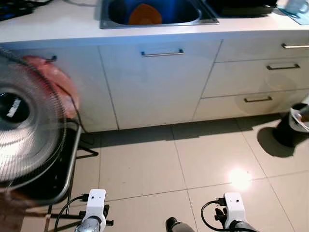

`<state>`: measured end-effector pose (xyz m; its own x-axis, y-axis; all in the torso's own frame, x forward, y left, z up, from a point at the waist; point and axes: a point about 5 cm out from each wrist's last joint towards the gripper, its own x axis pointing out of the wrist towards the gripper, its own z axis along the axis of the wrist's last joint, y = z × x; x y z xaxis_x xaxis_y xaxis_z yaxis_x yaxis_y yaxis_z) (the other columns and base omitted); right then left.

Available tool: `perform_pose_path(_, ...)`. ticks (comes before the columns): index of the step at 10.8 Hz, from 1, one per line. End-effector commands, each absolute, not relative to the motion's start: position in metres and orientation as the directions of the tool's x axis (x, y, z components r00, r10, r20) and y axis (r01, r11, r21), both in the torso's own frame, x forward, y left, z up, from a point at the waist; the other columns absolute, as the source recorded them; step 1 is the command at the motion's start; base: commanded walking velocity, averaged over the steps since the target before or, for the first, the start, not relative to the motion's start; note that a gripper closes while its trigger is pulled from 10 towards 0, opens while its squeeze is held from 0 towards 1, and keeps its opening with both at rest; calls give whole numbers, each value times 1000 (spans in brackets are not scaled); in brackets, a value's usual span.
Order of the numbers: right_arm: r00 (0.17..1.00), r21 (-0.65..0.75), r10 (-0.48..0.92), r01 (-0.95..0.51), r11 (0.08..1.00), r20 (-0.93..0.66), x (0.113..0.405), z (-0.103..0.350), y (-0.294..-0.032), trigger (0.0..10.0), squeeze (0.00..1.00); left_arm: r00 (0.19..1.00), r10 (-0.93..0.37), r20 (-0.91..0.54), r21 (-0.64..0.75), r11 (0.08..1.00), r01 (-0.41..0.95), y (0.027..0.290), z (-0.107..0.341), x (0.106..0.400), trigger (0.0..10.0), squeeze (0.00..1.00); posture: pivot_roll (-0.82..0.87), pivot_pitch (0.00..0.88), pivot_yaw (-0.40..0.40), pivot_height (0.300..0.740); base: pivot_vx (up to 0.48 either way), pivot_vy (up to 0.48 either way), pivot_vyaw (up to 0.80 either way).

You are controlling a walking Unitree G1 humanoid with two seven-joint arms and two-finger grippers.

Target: Kitchen organization

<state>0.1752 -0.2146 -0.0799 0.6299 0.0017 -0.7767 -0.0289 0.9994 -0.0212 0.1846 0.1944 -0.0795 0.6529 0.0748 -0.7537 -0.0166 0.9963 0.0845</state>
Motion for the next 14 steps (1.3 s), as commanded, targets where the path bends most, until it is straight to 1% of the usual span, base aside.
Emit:
perform_pose_path(1, 606, -14, 1, -20, 1000, -795, 168, -83, -217, 10000, 0, 638, 75, -767, 92, 996, -6, 195, -82, 181, 10000, 0, -30, 124, 22, 740, 0, 0, -775)
perform_pose_path(14, 609, -14, -24, 21, 1000, -793, 170, -83, -216, 10000, 0, 638, 85, -765, 103, 995, -8, 199, -81, 182, 10000, 0, -33, 152, 34, 740, 0, 0, -764)
